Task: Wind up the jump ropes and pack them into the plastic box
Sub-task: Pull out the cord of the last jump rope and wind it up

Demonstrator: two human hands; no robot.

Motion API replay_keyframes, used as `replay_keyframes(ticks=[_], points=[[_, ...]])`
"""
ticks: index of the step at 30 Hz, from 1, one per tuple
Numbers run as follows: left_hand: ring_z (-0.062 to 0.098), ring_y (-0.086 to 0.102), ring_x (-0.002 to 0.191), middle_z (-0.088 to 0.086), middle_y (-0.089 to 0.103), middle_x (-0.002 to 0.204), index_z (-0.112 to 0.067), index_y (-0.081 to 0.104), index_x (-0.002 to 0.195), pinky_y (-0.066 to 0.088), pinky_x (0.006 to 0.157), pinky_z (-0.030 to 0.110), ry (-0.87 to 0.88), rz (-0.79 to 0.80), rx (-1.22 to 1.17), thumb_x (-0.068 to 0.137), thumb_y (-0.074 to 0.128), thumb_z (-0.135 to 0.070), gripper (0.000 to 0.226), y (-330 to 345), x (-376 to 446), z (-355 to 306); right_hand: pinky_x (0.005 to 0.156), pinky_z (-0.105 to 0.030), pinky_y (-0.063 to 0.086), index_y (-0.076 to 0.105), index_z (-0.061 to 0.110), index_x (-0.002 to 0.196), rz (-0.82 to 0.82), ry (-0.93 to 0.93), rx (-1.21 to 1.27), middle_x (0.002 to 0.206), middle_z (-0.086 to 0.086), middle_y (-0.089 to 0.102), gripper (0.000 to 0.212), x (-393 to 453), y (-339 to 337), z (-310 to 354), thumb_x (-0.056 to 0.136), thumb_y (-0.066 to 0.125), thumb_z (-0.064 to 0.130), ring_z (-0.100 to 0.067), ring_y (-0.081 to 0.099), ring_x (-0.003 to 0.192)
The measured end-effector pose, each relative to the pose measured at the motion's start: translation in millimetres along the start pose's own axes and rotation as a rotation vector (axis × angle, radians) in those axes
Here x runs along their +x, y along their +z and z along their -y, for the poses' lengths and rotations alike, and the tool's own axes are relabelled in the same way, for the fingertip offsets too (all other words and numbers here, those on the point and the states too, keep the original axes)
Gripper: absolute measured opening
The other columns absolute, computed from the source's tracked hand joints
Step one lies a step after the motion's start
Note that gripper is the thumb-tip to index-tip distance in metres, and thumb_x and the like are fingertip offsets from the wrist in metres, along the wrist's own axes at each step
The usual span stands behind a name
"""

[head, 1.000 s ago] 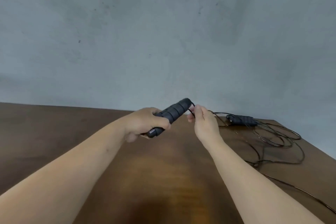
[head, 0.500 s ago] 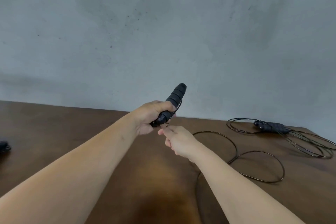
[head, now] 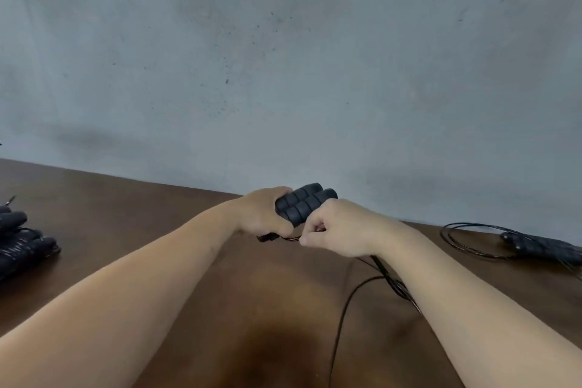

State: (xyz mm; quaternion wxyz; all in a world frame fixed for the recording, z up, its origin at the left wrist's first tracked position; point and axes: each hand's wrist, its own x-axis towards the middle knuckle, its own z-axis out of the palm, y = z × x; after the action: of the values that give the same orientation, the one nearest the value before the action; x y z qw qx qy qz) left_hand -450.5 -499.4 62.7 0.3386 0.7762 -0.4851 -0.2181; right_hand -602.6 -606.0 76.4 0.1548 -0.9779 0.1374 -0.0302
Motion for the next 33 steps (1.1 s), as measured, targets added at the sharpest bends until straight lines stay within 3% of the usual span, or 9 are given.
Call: replay_keyframes(ticks=[2,8,12,20,22,24,27,29,33], points=[[0.013,0.053,0.058,-0.003,0.059,0.074,-0.02,0.056,0.107,0.044,0.053,0.024,0.004,0.034,0.055,0.072,0.068,-0.009,0.039,-2,0,-2,0.07,-0.028,0.05,0.075,0.027,0.083,0.015,-0.017,0.06,0.082,0.008,0.069,0.014,9,-15,-5,0.085,0.071,0.04,-0.012,0.062,0.077],[0.014,0.05,0.061,-0.005,0.054,0.073,-0.028,0.056,0.099,0.042,0.056,0.026,-0.018,0.207,0.191,0.07,0.069,-0.013,0.034,-9,-9,-5,0.052,-0.012,0.034,0.075,0.025,0.077,0.058,-0.136,0.102,0.053,0.019,0.055,0.014,35,-46,-13,0.073,0.083,0.035,0.004,0.049,0.051],[0.008,0.054,0.066,-0.009,0.057,0.079,-0.026,0.054,0.1,0.045,0.059,0.022,-0.002,0.283,0.325,0.075,0.072,-0.014,0.033,0,-7,-14,0.058,-0.016,0.032,0.075,0.021,0.079,0.08,-0.171,0.164,0.052,0.021,0.054,0.02,58,-53,-19,0.068,0.087,0.035,0.007,0.049,0.052],[0.011,0.057,0.072,-0.007,0.061,0.076,-0.014,0.061,0.108,0.044,0.061,0.023,0.068,0.241,-0.098,0.059,0.068,-0.012,0.05,-37,-7,-7,0.06,-0.024,0.05,0.066,0.012,0.082,0.122,-0.066,1.046,0.071,0.0,0.068,0.018,97,-27,-43,0.069,0.073,0.022,-0.011,0.062,0.061],[0.01,0.055,0.069,-0.005,0.06,0.077,-0.016,0.061,0.101,0.043,0.058,0.023,0.1,0.252,-0.202,0.052,0.069,-0.017,0.051,-41,-3,0,0.053,-0.022,0.044,0.068,0.015,0.076,0.119,-0.053,1.233,0.068,0.0,0.062,0.004,107,-12,-42,0.079,0.067,0.017,-0.009,0.056,0.055],[0.011,0.054,0.069,0.003,0.057,0.084,-0.014,0.06,0.101,0.042,0.054,0.022,0.132,0.237,-0.33,0.05,0.068,-0.019,0.052,-46,4,7,0.043,-0.017,0.029,0.061,0.017,0.071,0.087,-0.034,1.411,0.063,0.002,0.045,0.027,118,5,-40,0.093,0.053,0.004,-0.004,0.04,0.046],[0.011,0.055,0.066,0.003,0.057,0.082,-0.016,0.06,0.102,0.042,0.052,0.022,0.069,0.117,-0.307,0.054,0.068,-0.013,0.049,-53,14,14,0.039,-0.016,0.016,0.048,0.015,0.075,-0.014,0.037,1.663,0.063,0.002,0.035,0.031,126,28,-27,0.098,0.037,-0.002,-0.004,0.027,0.043],[0.012,0.054,0.065,0.0,0.058,0.08,-0.018,0.06,0.107,0.041,0.053,0.023,-0.004,0.03,-0.234,0.055,0.07,-0.017,0.053,-60,22,22,0.041,-0.018,0.014,0.052,0.013,0.078,-0.071,0.105,1.648,0.061,0.002,0.043,0.025,127,41,-14,0.099,0.041,0.003,-0.006,0.025,0.044],[0.012,0.055,0.062,-0.003,0.061,0.078,-0.015,0.056,0.116,0.043,0.052,0.023,-0.049,-0.073,-0.113,0.049,0.075,-0.029,0.071,-73,33,35,0.041,-0.021,0.015,0.064,0.006,0.089,-0.063,0.211,1.369,0.06,0.0,0.047,0.028,124,54,6,0.101,0.05,0.027,-0.009,0.02,0.047]])
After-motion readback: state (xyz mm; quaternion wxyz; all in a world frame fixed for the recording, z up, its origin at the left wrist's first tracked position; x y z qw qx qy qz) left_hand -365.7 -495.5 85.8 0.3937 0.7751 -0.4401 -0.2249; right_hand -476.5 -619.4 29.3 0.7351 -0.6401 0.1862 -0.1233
